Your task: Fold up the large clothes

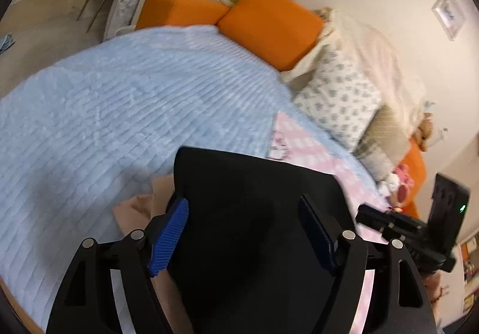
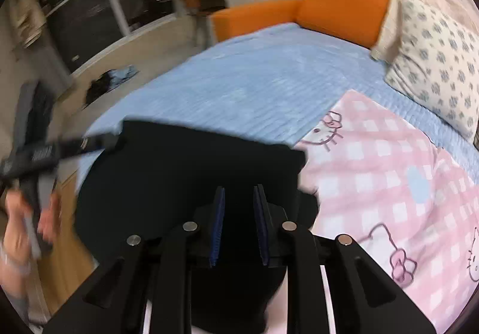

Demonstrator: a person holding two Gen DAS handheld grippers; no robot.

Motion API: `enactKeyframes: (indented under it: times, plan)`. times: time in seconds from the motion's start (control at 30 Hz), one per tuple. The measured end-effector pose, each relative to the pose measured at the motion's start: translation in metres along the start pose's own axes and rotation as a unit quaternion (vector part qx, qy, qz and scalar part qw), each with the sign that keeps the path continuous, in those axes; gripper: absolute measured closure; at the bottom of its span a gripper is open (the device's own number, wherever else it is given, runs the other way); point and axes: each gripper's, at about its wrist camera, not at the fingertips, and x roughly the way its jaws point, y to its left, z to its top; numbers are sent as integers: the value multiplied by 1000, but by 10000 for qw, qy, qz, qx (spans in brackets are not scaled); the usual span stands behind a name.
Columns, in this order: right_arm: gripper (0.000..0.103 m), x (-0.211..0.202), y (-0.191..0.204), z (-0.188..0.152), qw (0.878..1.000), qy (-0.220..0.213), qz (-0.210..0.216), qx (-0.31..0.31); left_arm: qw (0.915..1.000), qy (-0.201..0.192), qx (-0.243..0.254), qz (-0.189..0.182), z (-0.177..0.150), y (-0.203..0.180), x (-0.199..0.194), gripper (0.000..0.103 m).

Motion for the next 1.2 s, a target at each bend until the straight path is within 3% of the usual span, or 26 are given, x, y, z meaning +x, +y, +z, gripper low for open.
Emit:
enactKeyframes:
  times: [0.17,0.3,0.4,0.43,0.53,0.57,0.7,0.73,0.77,0.8,0.87,1.03,1.1,1.2]
  plan:
    - [83,-29,17,-50,9999,-32,115,-114,9987,134,452,-203,-36,-32,-35,26]
    - [84,-3,12,-67,9990,147,-433,5,9946,537,785,410,-62,-39,-4,30]
    - [75,23,2,-73,9977,194,-574,293,9927,659,759,674,-68,-32,22,30]
    - [67,28,0,-75,9973,168,-619,348,9924,636,757,734,-69,-31,28,29]
    - [61,38,-9,-84,9958,-79,-654,637,9914,562,810,856,-68,-33,35,28]
    - [53,37,-11,-85,9949,-168,-661,748,9915,530,796,883,-68,-34,34,27]
    - [45,13,-13,-86,9941,-414,-620,792,9895,97,968,1073,-74,-53,3,30]
    - [35,5,-12,-87,9941,-494,-553,792,9881,-59,1045,1124,-78,-61,-8,30]
    - [17,-13,-7,-91,9944,-665,-419,711,9852,-269,1171,1224,-86,-71,-24,29]
    - [6,-26,-2,-94,9942,-804,-353,629,9822,-423,1299,1286,-92,-81,-37,27]
    - [5,-55,14,-108,9926,-1140,-192,372,9693,-980,1719,1459,-119,-106,-71,8]
    - [5,-101,46,-154,9845,-1695,-439,50,9327,-1710,2328,2158,-181,-136,-108,3]
    - [5,-107,58,-177,9801,-1872,-659,-2,9275,-1739,2379,2301,-199,-136,-106,3]
    - [5,-98,72,-206,9781,-1874,-901,-124,9348,-1507,2295,2256,-224,-122,-89,3]
